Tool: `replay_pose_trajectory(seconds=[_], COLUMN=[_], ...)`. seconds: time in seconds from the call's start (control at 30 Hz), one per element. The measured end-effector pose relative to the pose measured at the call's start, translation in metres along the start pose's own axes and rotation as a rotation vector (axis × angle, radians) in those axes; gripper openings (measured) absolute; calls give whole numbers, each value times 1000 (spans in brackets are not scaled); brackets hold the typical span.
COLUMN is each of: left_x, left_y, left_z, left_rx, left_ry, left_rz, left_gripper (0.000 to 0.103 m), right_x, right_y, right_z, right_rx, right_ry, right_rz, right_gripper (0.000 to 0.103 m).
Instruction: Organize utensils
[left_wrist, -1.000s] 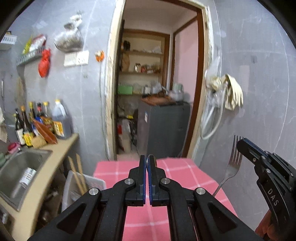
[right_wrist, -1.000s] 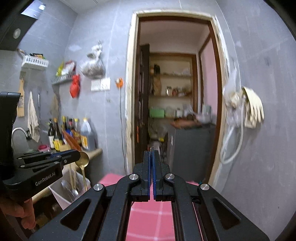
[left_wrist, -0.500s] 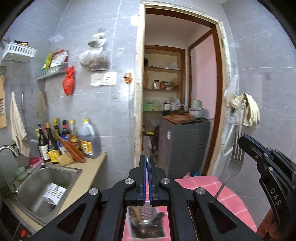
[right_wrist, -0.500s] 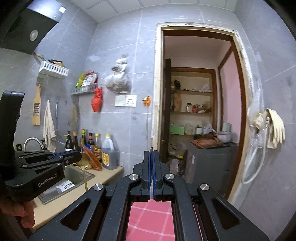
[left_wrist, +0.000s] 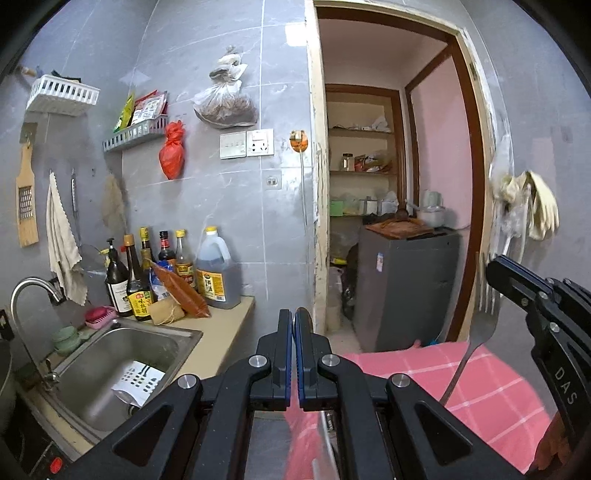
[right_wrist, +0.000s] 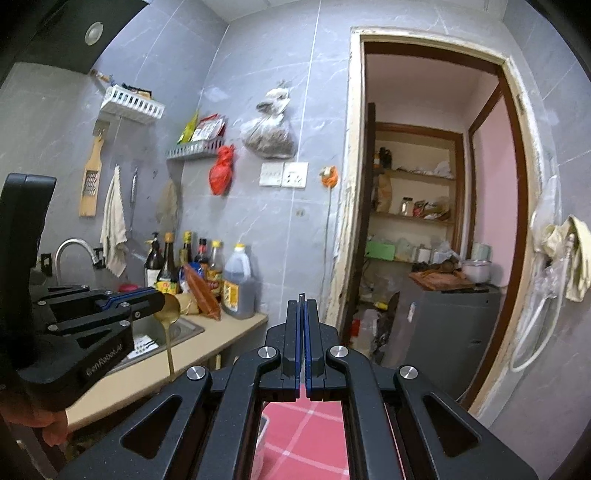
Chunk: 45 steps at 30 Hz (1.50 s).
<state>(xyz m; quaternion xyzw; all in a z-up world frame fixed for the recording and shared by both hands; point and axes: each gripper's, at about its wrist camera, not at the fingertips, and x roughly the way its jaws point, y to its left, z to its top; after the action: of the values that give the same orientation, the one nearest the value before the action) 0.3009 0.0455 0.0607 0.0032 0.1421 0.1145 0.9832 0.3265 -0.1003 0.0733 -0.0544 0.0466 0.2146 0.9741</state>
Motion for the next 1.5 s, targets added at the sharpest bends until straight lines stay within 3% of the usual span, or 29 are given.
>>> replay_pose_trajectory(seconds=[0.27,0.57,0.63,0.7,0.73,0.77,0.87,0.93,1.0,1.27,1.4,1.5], left_x=[7,15,15,14,12,10,0,-6,-17,-62,-91,-116], left_y=[-14,0,4,8,9,11,12,12,11,13,14,15], left_z=[-23,-46,-50,-53,-54,-55,-55,-53,-50,-44,-47,-54], left_rx=[57,-145,-187,-236,-251,-265,-271,-260,-240,-179,-145,-122], left_ry=[25,166,186,204,202,196,191,182,162,98,66,46], left_rz=[40,-85,-106,-136,-142,-146,-136,-132,-127,-153,-179,-195], left_gripper=[3,6,9,25,29,36,39,45,56,90,100,102], right_x=[11,22,22,21,19,15,4,-7,-19,-94,-138,-174], right_y=[-2,-20,-23,-24,-25,-27,-30,-35,-39,-51,-47,-44], right_z=[-29,-59,-63,-64,-64,-64,-59,-56,-51,-39,-42,-45], right_rx=[27,95,103,108,110,114,129,143,159,192,215,237], right_ry=[48,142,158,160,157,151,147,138,123,94,97,93], right_rz=[99,228,240,245,241,229,195,147,106,-113,-200,-252], right_gripper=[2,4,9,25,28,30,30,36,48,72,90,99])
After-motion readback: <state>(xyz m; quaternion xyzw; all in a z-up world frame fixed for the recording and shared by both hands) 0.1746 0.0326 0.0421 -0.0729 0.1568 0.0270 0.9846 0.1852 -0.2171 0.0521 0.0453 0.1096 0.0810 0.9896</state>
